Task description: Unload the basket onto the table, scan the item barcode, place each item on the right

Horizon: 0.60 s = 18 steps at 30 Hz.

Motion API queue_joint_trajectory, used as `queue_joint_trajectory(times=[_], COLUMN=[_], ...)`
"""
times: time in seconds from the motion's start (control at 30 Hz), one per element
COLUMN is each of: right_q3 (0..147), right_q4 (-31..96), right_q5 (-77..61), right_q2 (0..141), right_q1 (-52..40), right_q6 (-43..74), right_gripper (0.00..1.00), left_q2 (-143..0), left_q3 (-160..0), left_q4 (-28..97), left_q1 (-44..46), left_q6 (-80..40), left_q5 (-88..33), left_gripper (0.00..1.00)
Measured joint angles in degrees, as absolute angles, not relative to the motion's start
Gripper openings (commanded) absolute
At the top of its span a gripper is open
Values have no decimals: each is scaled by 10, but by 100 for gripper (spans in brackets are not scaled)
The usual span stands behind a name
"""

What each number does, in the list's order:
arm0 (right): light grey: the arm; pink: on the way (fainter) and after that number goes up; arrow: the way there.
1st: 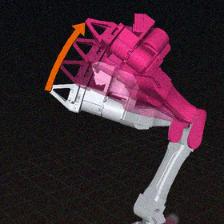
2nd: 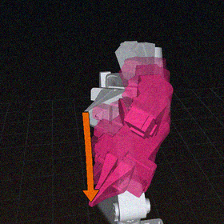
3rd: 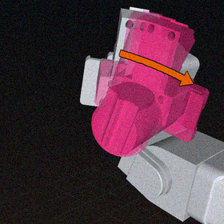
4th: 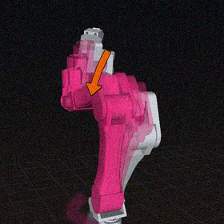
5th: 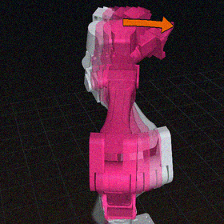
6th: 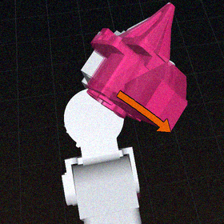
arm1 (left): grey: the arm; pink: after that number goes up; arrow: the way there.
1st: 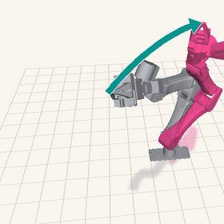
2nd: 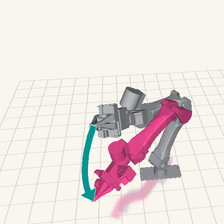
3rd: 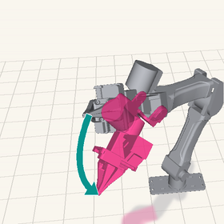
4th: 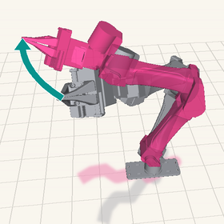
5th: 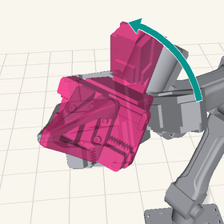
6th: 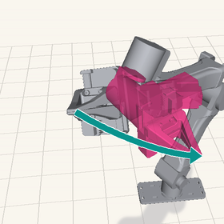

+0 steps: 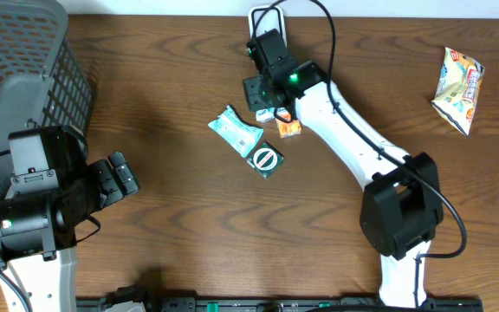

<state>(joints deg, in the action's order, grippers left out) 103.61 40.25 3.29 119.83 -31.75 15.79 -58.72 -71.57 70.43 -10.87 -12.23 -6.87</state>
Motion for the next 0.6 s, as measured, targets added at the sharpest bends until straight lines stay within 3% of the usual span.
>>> queue_joint_trajectory(times=[0.3, 0.6], right_q3=[1036, 1036], right_q4=[301, 328], right_q5=[27, 51], right_q2=[1251, 1282], right_q1=[-319, -317], right_q6=[148, 146], right_gripper=[60, 59], left_q2=[-587, -587], left_q3=[-716, -716], left_q4=[705, 705], left_q1=[-109, -109], left_q6=[-122, -122], left_q5=[-69, -69], left_gripper=[98, 97])
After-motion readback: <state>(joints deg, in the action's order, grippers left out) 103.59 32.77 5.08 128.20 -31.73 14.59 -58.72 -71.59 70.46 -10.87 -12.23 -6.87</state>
